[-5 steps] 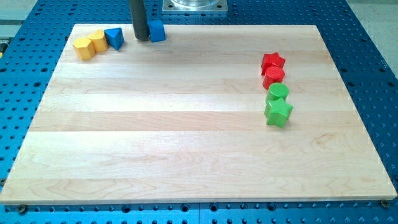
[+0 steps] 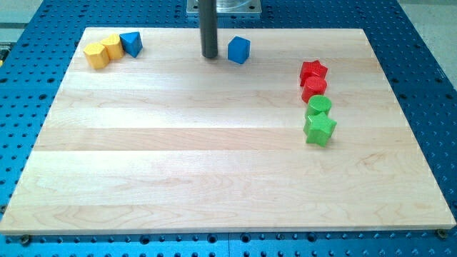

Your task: Place the blue cube above the red star

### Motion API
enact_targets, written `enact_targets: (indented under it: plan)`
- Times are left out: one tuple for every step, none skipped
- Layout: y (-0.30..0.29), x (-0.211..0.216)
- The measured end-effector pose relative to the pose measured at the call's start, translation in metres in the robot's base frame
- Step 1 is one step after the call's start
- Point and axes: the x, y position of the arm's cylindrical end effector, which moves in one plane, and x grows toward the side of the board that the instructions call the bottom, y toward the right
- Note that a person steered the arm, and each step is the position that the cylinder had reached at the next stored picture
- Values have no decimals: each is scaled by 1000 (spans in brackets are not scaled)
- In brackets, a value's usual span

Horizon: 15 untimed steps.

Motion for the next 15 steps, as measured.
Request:
enact_targets:
  plan:
    - [65, 0]
    - [94, 0]
    - [101, -17]
    - [105, -40]
    - [135, -37]
    - [156, -16]
    - [156, -5]
    - [155, -5]
    - [151, -14]
    - [186, -26]
    - [194, -24]
    - [182, -24]
    - [167, -19]
    - [154, -12]
    - [152, -9]
